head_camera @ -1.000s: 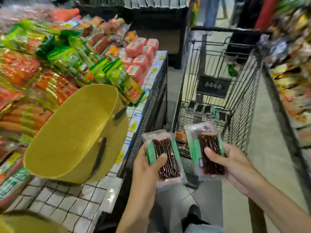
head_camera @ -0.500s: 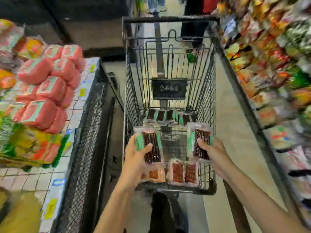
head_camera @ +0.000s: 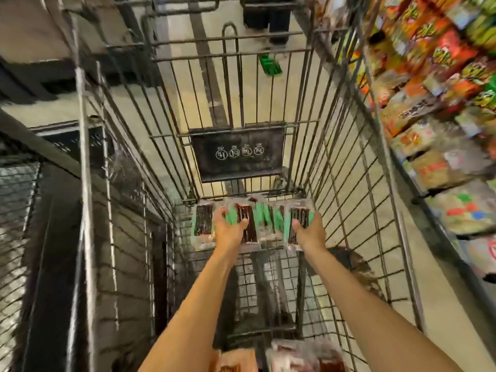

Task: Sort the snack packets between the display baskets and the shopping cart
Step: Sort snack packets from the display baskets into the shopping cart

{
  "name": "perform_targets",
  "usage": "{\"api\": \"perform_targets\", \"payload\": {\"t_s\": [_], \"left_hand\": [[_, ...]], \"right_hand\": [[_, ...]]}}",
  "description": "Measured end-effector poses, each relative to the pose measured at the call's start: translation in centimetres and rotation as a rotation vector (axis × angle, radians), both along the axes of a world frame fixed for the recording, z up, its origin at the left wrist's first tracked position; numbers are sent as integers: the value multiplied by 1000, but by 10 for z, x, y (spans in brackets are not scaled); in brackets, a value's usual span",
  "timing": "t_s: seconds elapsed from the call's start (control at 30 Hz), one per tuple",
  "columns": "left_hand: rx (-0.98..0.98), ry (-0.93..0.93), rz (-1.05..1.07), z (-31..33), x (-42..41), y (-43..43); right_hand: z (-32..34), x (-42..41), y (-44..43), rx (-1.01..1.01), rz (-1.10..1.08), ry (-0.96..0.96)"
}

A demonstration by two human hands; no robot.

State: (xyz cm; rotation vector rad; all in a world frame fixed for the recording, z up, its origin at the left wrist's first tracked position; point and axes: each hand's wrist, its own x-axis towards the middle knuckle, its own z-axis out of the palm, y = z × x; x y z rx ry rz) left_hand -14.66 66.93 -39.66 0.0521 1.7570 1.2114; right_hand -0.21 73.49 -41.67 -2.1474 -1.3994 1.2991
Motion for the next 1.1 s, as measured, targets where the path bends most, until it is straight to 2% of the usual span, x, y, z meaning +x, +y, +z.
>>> {"api": "perform_targets", "payload": {"t_s": [0.2, 0.27, 0.33, 0.4, 0.6, 0.7, 0.93, 1.1], "left_hand": [[11, 250, -188, -83, 2, 55], [-70, 390, -294, -88, 6, 57], [-75, 517, -374, -95, 10, 53], [-82, 545, -433, -100, 9, 51], [-332, 502, -578, -105, 8, 54], [-313, 565, -568, -101, 6, 49], [-292, 458, -459, -67, 6, 23], [-178, 628, -511, -6, 7, -36]], "right_hand": [[-72, -26, 40, 97, 171, -128], [-88, -27, 42, 102, 275, -257], [-99, -25, 42, 97, 284, -363], [-104, -24, 39, 101, 262, -395], [-106, -21, 36, 80, 298, -323], [-101, -13, 34, 36, 314, -293], [-57, 2, -4, 139, 243, -108], [17, 16, -53, 144, 269, 55]]}}
